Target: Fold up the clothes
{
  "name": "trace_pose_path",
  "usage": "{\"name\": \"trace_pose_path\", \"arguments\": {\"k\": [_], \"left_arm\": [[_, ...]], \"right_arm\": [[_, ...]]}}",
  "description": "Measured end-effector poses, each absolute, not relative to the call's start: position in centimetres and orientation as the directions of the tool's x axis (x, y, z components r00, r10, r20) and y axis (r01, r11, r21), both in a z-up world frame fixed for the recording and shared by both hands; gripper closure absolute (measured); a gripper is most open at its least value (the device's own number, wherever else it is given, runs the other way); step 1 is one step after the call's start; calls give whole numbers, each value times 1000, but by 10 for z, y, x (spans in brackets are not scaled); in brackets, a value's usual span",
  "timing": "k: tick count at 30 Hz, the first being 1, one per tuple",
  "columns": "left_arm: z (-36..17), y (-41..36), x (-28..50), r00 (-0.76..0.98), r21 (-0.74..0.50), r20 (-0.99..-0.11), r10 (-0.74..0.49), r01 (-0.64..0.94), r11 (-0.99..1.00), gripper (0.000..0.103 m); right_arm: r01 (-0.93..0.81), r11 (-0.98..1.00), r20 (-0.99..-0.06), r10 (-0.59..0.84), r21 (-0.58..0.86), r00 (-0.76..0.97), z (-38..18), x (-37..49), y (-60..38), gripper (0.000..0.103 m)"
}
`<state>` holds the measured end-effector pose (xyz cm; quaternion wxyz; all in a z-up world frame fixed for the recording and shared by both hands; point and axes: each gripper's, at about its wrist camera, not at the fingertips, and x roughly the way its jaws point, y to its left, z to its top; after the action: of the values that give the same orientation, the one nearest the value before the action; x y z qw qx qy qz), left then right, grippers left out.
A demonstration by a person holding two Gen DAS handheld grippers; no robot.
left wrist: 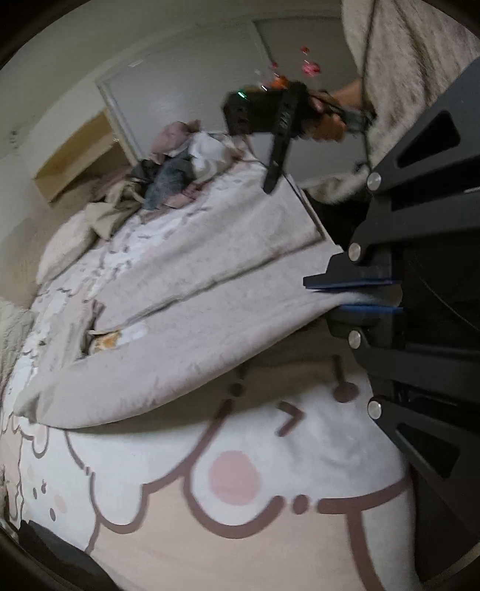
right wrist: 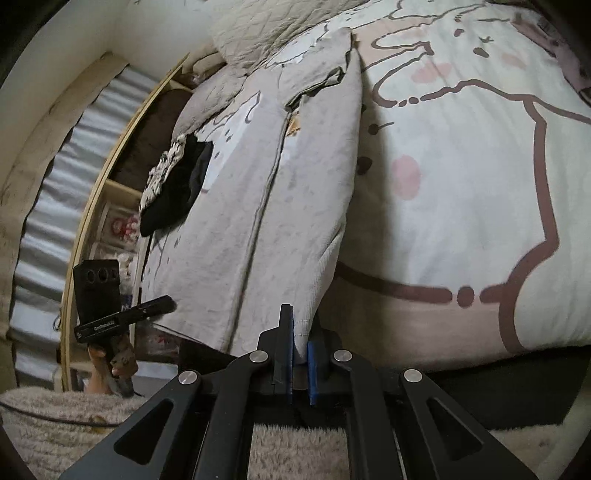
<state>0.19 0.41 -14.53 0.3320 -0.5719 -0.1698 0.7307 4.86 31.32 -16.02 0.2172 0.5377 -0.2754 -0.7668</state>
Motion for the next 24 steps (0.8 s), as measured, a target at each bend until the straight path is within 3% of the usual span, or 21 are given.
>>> {"name": "trace_pose_path", "arguments": {"k": [3, 11, 16, 24], "left_arm": [[-157, -5, 6, -108, -646, -722, 683, -250, -722, 96], [-131, -31, -51, -248, -758, -587, 770, -165, -631, 96], [-126, -22, -111, -302, -723, -606, 735, -174, -668, 96], [-158, -32, -180, -313, -726, -639, 702, -56, -686, 96]], "right_arm": [[-3, -755, -717, -621, 655, -318, -170, 55, 319, 96], [-180, -610, -625, -677, 772, -389, -167, 18, 363, 96], [-171, -629, -633, -647, 758, -426, -155, -42, 368, 96], [-153, -715, -699, -576, 682, -424, -155, -120, 355, 96]]}}
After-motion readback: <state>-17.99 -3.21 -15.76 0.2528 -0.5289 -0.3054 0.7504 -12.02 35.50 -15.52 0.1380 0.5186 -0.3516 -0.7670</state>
